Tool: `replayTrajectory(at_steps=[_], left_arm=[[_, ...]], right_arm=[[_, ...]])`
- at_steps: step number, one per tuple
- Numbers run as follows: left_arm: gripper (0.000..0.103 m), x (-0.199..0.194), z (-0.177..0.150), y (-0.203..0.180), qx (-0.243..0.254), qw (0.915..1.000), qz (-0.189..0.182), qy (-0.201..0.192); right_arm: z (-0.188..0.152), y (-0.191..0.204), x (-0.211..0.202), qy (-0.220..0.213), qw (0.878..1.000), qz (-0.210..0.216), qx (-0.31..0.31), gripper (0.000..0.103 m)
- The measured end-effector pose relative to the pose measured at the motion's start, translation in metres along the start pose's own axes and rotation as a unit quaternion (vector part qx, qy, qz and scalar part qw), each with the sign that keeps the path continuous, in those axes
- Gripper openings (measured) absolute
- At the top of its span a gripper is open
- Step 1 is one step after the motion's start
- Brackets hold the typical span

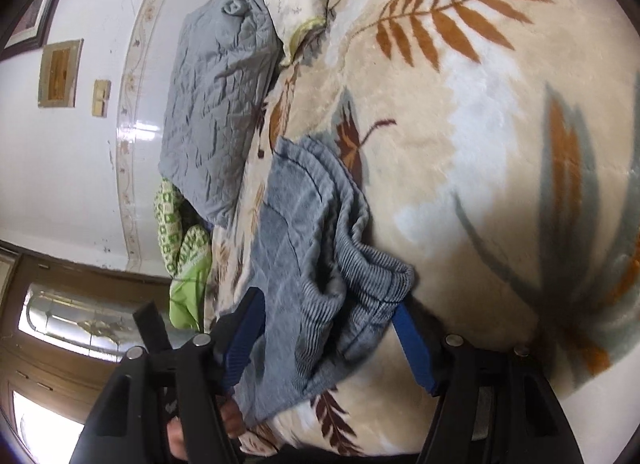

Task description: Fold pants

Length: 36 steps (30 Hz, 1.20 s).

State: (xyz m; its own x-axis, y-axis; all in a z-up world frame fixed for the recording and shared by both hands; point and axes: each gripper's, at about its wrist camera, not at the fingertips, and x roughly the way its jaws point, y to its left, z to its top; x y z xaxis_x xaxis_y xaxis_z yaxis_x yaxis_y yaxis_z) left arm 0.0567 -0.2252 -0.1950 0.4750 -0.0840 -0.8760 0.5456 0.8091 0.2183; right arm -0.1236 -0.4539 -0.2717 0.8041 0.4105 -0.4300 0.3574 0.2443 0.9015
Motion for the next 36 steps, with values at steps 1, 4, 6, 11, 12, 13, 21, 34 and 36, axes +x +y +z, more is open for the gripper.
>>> replayTrajectory(at_steps=[1,4,6,11,12,13,21,34,36], left_arm=[[0.103,0.002,0.0,0.0,-0.001,1.0,0.0,0.001],[0.103,0.003,-0.001,-0.004,0.007,0.9999,0.004,-0.006],[0.103,0.0,0.0,-0.002,0.014,0.9999,0.0,-0.002],[0.103,-0.012,-0.005,0.017,-0.007,1.0,-0.005,-0.004],[0.103,-0.016,-0.007,0.022,-0.01,0.9999,-0.005,-0.007],[0.103,-0.02,-0.009,0.027,-0.014,0.9998,-0.004,-0.012],[0.103,-0.05,-0.034,0.098,-0.086,0.9957,0.004,-0.035],[0.103,-0.06,-0.069,0.126,-0.094,0.9948,-0.008,-0.039],[0.103,-0.057,-0.068,0.113,-0.075,0.9964,-0.01,-0.037]], right_arm=[[-0.001,0.001,0.0,-0.009,1.0,0.002,-0.002,0.069],[-0.004,0.008,0.002,-0.027,0.999,-0.015,-0.029,0.055],[-0.004,0.009,0.008,-0.021,0.999,-0.024,-0.03,0.036],[-0.009,0.029,0.006,-0.025,0.996,-0.044,-0.07,0.03],[-0.01,0.036,0.004,-0.028,0.995,-0.048,-0.083,0.03],[-0.011,0.047,0.003,-0.03,0.993,-0.054,-0.103,0.03],[-0.041,0.14,0.018,-0.022,0.967,-0.069,-0.243,0.027],[-0.074,0.148,0.024,0.0,0.964,-0.104,-0.247,0.032],[-0.065,0.127,0.009,-0.004,0.97,-0.117,-0.214,0.062]])
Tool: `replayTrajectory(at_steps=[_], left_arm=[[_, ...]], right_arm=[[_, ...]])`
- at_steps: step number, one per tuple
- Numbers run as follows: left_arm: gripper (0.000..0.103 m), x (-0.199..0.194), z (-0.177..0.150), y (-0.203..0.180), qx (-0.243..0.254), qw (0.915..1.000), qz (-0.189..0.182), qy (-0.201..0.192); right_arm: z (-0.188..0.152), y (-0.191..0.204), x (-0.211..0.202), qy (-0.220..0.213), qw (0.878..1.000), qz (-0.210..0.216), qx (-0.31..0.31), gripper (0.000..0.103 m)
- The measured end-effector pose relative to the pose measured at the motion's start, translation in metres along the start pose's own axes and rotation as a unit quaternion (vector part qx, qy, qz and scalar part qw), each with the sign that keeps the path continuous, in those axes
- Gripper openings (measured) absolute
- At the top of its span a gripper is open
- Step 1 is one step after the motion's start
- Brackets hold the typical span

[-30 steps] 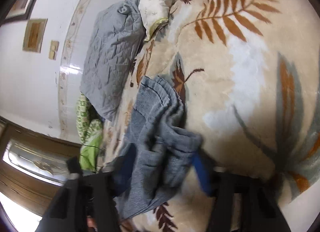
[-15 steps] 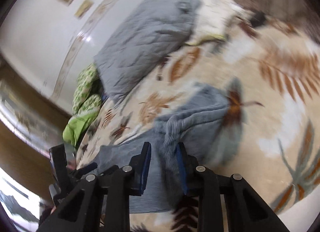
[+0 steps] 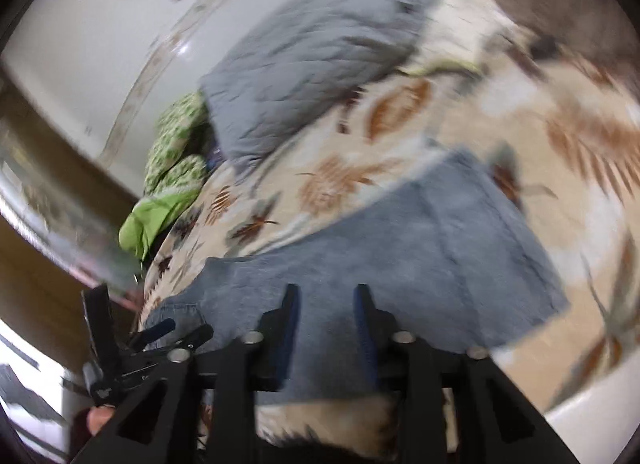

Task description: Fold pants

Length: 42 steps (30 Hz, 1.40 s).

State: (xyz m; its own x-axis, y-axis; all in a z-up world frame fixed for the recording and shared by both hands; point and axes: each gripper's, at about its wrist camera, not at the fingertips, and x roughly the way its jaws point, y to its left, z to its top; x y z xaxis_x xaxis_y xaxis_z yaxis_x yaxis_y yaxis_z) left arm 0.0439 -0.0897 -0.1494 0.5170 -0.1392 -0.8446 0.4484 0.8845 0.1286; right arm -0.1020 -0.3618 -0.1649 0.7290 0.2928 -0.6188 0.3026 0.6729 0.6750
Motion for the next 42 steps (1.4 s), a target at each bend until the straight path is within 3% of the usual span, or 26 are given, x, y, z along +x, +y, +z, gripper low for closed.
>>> replayTrajectory(at_steps=[1,5,11,19,25,27,28,29,31,36,42], left_arm=[[0.103,0.002,0.0,-0.009,0.011,0.9999,-0.005,0.002],[0.103,0.006,0.0,-0.034,0.046,0.9989,-0.005,0.003],[0.103,0.008,0.001,-0.052,0.069,0.9976,0.0,0.003],[0.103,0.011,0.005,-0.065,0.068,0.9975,0.013,0.017],[0.103,0.023,0.014,-0.075,0.05,0.9983,0.007,0.029],[0.103,0.038,0.018,-0.081,0.048,0.9978,0.015,0.043],[0.103,0.043,0.018,-0.084,0.053,0.9973,0.018,0.047],[0.103,0.052,0.017,-0.09,0.064,0.9961,0.028,0.053],[0.103,0.051,0.017,-0.092,0.062,0.9966,0.032,0.044],[0.103,0.041,0.017,-0.09,0.076,0.9958,0.027,0.042],[0.103,0.028,0.021,-0.059,0.027,0.9989,0.011,0.038]], right_arm=[[-0.004,-0.016,-0.007,-0.006,1.0,-0.005,0.02,0.073],[-0.013,-0.064,-0.022,-0.007,0.997,-0.004,0.074,0.073],[-0.018,-0.123,-0.007,-0.002,0.982,0.042,0.184,0.073],[-0.005,-0.148,0.015,-0.033,0.965,0.112,0.237,0.074],[0.0,-0.147,0.018,-0.04,0.962,0.13,0.238,0.073],[0.002,-0.143,0.018,-0.04,0.965,0.12,0.23,0.071],[0.004,-0.138,0.02,-0.039,0.971,0.099,0.216,0.063],[0.006,-0.132,0.022,-0.034,0.978,0.072,0.195,0.046],[0.008,-0.125,0.026,-0.03,0.985,0.042,0.166,0.036],[0.016,-0.103,0.022,-0.033,0.992,0.025,0.12,0.031],[0.025,-0.03,0.008,-0.043,0.999,0.013,-0.009,0.03]])
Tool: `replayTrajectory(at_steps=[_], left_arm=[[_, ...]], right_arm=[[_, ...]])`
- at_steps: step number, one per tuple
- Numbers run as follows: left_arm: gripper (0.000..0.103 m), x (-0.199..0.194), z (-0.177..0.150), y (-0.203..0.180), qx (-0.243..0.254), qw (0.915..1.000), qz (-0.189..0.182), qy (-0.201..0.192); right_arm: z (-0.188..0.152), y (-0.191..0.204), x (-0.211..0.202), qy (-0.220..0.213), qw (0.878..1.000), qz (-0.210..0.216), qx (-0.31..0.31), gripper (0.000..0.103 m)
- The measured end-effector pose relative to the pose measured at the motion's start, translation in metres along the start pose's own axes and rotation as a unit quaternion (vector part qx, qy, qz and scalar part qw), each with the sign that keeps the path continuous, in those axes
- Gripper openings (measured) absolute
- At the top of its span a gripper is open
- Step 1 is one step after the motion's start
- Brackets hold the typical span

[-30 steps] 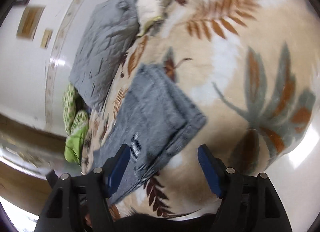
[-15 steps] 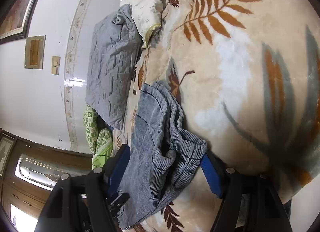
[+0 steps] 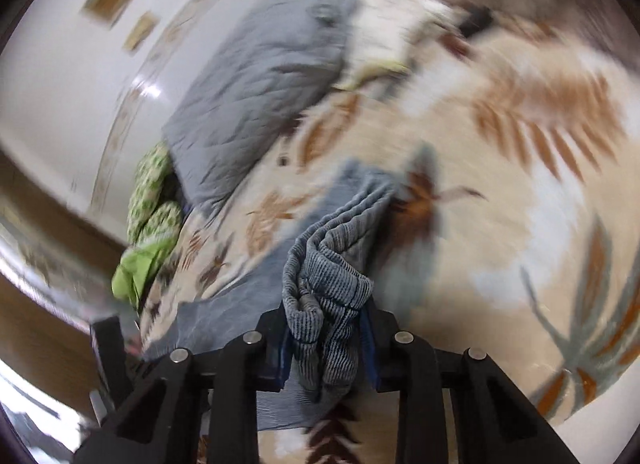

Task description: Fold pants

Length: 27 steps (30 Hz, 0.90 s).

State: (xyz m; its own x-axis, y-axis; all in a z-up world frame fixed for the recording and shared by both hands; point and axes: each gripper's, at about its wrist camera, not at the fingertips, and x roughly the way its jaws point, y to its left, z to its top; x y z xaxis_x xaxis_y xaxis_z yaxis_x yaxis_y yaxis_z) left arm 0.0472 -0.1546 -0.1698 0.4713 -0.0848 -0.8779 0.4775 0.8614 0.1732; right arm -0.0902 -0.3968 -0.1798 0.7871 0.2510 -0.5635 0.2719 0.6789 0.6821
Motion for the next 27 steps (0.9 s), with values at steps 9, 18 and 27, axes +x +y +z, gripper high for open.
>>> replayTrajectory(at_steps=[9,18,27], left_arm=[[0.103,-0.038,-0.009,0.091,-0.102,0.9939,0.002,-0.042],[0.103,-0.055,-0.029,0.156,-0.155,0.9856,0.026,-0.062],[0.103,-0.05,-0.014,0.109,-0.107,0.9914,-0.013,-0.074]], right_arm=[[-0.035,0.122,0.031,0.077,0.988,0.058,-0.121,0.03],[-0.096,0.135,0.108,0.281,0.952,0.115,-0.036,0.068],[-0.054,0.088,0.067,0.196,0.978,0.065,0.005,0.068]])
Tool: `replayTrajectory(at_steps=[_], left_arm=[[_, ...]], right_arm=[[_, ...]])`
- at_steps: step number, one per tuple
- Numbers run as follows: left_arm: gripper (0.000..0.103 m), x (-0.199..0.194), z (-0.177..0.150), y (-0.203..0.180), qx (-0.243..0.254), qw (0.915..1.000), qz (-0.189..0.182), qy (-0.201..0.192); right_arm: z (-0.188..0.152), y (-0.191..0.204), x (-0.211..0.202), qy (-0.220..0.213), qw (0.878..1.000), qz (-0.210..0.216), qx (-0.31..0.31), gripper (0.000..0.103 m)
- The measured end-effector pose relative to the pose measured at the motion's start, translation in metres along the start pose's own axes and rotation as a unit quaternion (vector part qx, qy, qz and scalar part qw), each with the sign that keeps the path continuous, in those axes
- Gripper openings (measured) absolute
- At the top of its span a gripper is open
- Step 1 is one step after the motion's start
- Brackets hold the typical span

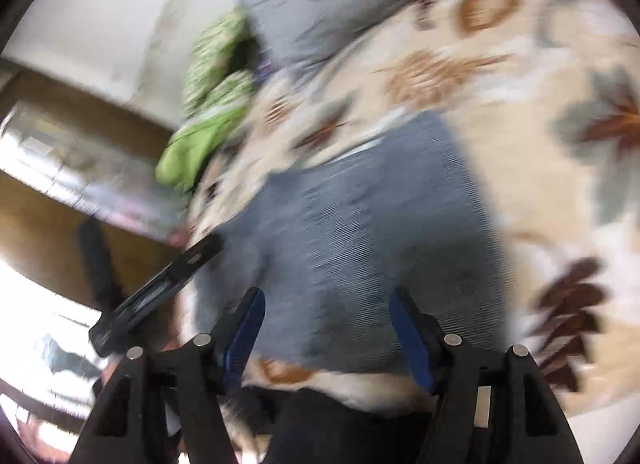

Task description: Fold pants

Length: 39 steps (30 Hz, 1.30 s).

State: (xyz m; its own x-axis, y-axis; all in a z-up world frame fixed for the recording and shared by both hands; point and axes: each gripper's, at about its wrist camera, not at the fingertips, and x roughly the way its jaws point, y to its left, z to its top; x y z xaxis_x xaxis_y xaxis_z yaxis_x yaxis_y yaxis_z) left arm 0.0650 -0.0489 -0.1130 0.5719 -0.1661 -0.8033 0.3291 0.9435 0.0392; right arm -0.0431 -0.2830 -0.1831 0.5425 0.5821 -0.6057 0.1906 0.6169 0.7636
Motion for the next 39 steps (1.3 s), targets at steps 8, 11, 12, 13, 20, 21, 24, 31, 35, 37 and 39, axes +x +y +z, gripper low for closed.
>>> replayTrajectory(at_steps=[8,11,12,13,20,21,24,31,35,37,39], left_arm=[[0.103,0.046,0.005,-0.088,0.117,0.9928,0.0,0.022],[0.103,0.069,-0.007,-0.093,0.143,0.9882,0.003,0.054],[0.103,0.074,-0.011,-0.09,0.138,0.9886,-0.007,0.059],[0.103,0.074,-0.012,-0.085,0.121,0.991,-0.02,0.054],[0.103,0.072,-0.007,-0.093,0.111,0.9913,-0.028,0.066],[0.103,0.068,-0.007,-0.098,0.12,0.9906,-0.029,0.06],[0.103,0.049,-0.004,-0.117,0.144,0.9886,-0.036,0.024],[0.103,0.01,0.007,-0.149,0.18,0.9809,-0.064,-0.034],[0.103,0.005,0.004,-0.149,0.187,0.9794,-0.064,-0.039],[0.103,0.006,0.004,-0.147,0.184,0.9803,-0.06,-0.039],[0.103,0.007,0.005,-0.141,0.178,0.9817,-0.056,-0.038]], right_arm=[[-0.008,-0.052,-0.014,-0.008,0.99,0.055,0.132,0.067],[-0.025,-0.05,-0.054,-0.047,0.989,0.048,0.13,0.067],[-0.032,-0.051,-0.067,-0.06,0.988,0.049,0.131,0.067],[-0.039,-0.05,-0.081,-0.082,0.987,0.047,0.131,0.067],[-0.09,-0.07,-0.16,-0.205,0.967,0.09,0.124,0.067],[-0.093,-0.072,-0.162,-0.213,0.964,0.093,0.126,0.067],[-0.11,-0.091,-0.17,-0.221,0.962,0.081,0.136,0.067],[-0.111,-0.094,-0.181,-0.236,0.962,0.034,0.13,0.068],[-0.106,-0.083,-0.173,-0.226,0.969,0.009,0.103,0.068],[-0.105,-0.079,-0.168,-0.219,0.972,-0.003,0.09,0.068],[-0.105,-0.073,-0.164,-0.212,0.974,-0.018,0.075,0.068]])
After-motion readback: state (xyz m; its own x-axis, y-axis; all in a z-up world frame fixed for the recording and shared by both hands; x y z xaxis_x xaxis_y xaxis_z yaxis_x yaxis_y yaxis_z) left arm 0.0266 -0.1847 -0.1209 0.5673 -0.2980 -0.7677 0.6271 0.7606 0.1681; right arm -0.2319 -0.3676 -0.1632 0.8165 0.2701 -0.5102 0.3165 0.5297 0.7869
